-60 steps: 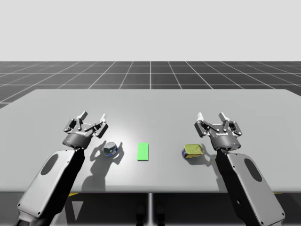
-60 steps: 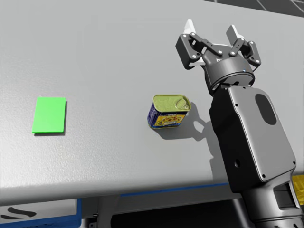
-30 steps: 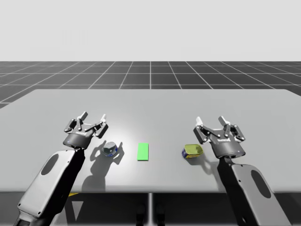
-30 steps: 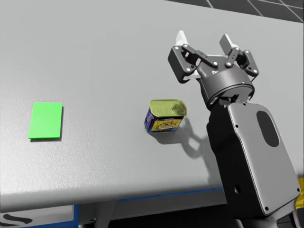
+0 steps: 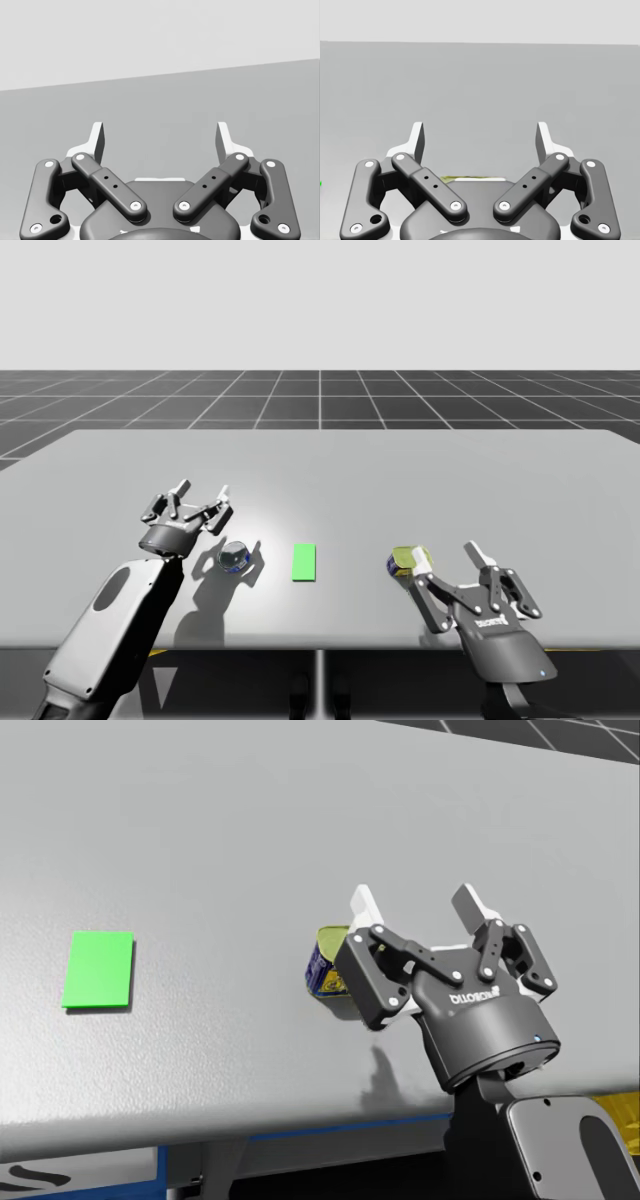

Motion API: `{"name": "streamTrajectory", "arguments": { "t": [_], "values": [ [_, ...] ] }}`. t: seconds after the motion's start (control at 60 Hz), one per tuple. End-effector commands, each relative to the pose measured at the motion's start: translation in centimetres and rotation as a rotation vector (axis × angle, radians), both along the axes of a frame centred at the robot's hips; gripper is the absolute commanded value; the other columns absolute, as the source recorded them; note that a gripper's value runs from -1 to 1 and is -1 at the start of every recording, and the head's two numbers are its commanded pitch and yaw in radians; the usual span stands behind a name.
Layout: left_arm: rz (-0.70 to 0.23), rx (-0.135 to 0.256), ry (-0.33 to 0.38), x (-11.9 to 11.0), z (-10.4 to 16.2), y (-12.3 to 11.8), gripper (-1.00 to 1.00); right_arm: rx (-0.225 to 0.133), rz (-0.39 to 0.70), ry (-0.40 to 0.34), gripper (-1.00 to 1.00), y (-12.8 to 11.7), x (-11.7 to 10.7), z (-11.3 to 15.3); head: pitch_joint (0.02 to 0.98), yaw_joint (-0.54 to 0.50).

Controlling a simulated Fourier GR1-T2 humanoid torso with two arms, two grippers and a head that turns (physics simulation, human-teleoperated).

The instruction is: Look at the card. If it is red, pick the object on the left. If it is green, pick the object on the right.

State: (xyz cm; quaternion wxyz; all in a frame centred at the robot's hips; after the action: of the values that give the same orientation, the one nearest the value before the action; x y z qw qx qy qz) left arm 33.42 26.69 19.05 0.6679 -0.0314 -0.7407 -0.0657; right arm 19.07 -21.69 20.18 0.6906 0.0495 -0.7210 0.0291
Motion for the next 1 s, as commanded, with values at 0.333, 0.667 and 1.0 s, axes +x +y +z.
{"name": "streamTrajectory", "arguments": {
  "t": [0.333, 0.667, 1.0],
  "values": [
    [0.0, 0.012, 0.003, 0.3, -0.4, 0.0, -1.0, -0.001, 0.0, 0.086, -1.0, 2.2, -3.9, -4.9, 0.916, -0.3],
    [0.004, 0.015, 0.002, 0.4, -0.4, 0.0, -1.0, -0.021, -0.046, 0.14, -1.0, 2.3, -1.5, -7.2, 0.92, -0.3],
    [0.012, 0.014, -0.002, 0.4, -0.4, 0.1, -1.0, -0.05, -0.084, 0.197, -1.0, 2.4, 1.3, -8.2, 0.926, -0.3]
  ]
}}
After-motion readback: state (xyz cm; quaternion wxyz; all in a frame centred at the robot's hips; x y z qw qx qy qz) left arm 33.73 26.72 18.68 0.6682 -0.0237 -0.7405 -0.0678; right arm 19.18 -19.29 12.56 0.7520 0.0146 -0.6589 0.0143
